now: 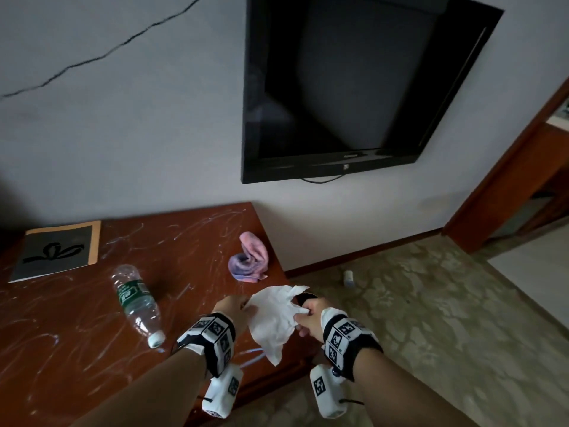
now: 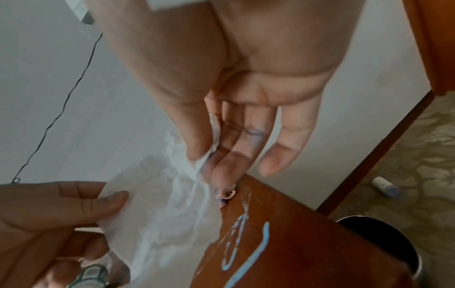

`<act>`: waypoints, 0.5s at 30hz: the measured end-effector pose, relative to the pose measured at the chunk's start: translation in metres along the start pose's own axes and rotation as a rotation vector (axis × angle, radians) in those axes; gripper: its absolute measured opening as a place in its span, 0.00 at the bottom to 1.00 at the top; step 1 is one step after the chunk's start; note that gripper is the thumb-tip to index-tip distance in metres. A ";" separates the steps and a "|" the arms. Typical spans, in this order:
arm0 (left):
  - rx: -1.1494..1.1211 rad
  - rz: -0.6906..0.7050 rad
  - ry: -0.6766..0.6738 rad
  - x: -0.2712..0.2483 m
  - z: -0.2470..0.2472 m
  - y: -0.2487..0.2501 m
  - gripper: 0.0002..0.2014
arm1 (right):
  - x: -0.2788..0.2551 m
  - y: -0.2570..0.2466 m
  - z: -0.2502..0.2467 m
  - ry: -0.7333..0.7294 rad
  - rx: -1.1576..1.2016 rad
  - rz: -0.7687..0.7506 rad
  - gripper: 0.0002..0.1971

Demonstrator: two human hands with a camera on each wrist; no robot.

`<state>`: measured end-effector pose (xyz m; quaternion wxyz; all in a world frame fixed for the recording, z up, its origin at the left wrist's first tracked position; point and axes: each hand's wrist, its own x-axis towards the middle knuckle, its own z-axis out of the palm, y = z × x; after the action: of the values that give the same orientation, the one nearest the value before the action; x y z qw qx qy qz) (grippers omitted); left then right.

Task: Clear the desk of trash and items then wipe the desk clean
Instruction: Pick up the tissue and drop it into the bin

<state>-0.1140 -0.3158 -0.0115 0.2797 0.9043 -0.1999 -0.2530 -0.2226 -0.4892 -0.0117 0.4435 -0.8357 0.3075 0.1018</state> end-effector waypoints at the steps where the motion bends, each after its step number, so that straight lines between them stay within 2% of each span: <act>1: -0.004 0.000 -0.007 -0.001 0.005 0.003 0.10 | -0.001 0.004 -0.001 0.001 0.010 0.004 0.10; 6: 0.003 -0.016 -0.055 0.005 0.035 0.026 0.09 | 0.009 0.030 -0.017 -0.016 0.012 0.012 0.09; 11: 0.018 -0.023 -0.074 0.031 0.038 0.030 0.10 | 0.035 0.033 -0.014 -0.049 0.027 0.002 0.08; 15: 0.008 0.059 -0.145 0.060 0.047 0.044 0.09 | 0.052 0.033 -0.026 -0.054 -0.020 -0.004 0.06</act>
<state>-0.1023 -0.3982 -0.0393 0.2682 0.8784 -0.2473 -0.3087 -0.2040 -0.5460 -0.0418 0.4436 -0.8376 0.2928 0.1265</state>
